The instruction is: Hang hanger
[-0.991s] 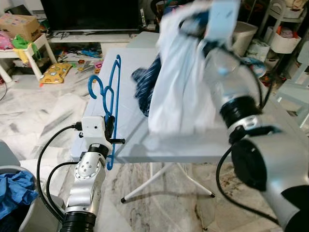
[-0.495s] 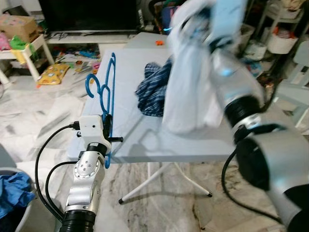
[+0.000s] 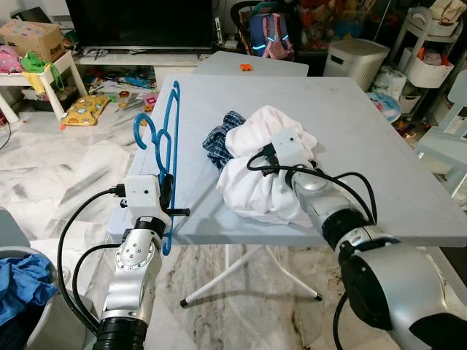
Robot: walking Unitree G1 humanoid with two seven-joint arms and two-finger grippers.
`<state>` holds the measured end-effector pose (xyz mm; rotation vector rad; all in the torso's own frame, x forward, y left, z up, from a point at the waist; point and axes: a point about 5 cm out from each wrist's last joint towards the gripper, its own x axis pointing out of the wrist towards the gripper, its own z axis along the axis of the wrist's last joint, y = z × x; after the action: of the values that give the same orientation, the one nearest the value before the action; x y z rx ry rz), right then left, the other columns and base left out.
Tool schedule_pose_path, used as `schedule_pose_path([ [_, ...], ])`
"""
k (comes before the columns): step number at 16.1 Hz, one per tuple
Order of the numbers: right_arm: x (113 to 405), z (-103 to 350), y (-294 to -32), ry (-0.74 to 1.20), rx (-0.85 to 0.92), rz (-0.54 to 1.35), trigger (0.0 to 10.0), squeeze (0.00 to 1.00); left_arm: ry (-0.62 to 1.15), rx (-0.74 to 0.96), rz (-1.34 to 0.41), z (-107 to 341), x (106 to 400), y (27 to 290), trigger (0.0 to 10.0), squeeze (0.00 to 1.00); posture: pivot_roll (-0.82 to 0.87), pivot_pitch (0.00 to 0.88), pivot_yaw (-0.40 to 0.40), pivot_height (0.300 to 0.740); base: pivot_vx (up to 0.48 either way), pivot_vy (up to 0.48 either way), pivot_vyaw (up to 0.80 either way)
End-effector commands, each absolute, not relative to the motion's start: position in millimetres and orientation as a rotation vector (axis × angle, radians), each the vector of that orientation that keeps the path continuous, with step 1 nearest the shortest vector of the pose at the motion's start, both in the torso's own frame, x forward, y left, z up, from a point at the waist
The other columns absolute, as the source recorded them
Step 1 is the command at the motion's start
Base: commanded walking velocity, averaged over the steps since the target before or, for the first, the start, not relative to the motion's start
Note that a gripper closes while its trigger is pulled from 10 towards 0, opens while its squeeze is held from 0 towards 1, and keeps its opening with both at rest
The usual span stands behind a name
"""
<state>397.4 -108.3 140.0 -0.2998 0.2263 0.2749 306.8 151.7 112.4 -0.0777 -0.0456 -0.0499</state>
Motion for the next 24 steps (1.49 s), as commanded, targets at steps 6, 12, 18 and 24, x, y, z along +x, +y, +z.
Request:
schedule_pose_path([
  [6,402.3,179.5,-159.8,0.000,-0.109,0.248,10.0,1.00,0.033,-0.055,-0.052,97.0,302.4,156.5,10.0,0.00,-0.12,0.000,-0.029,0.740,0.000,0.000,0.00],
  [12,378.0,170.8,-176.2,0.044,-0.094,0.575,10.0,1.00,0.047,-0.047,-0.064,95.1,299.5,159.5,10.0,0.00,-0.11,0.000,-0.018,0.740,0.000,0.000,0.00],
  [18,341.6,153.4,-190.7,0.170,-0.095,0.866,10.0,1.00,0.055,-0.050,-0.078,94.8,298.7,159.3,10.0,0.00,-0.12,0.000,-0.010,0.740,0.000,0.000,0.00],
  [24,301.6,115.2,-170.4,0.371,-0.087,1.116,10.0,1.00,0.065,-0.050,-0.087,93.9,296.2,158.6,10.0,0.00,-0.10,0.000,-0.011,0.740,0.000,0.000,0.00],
])
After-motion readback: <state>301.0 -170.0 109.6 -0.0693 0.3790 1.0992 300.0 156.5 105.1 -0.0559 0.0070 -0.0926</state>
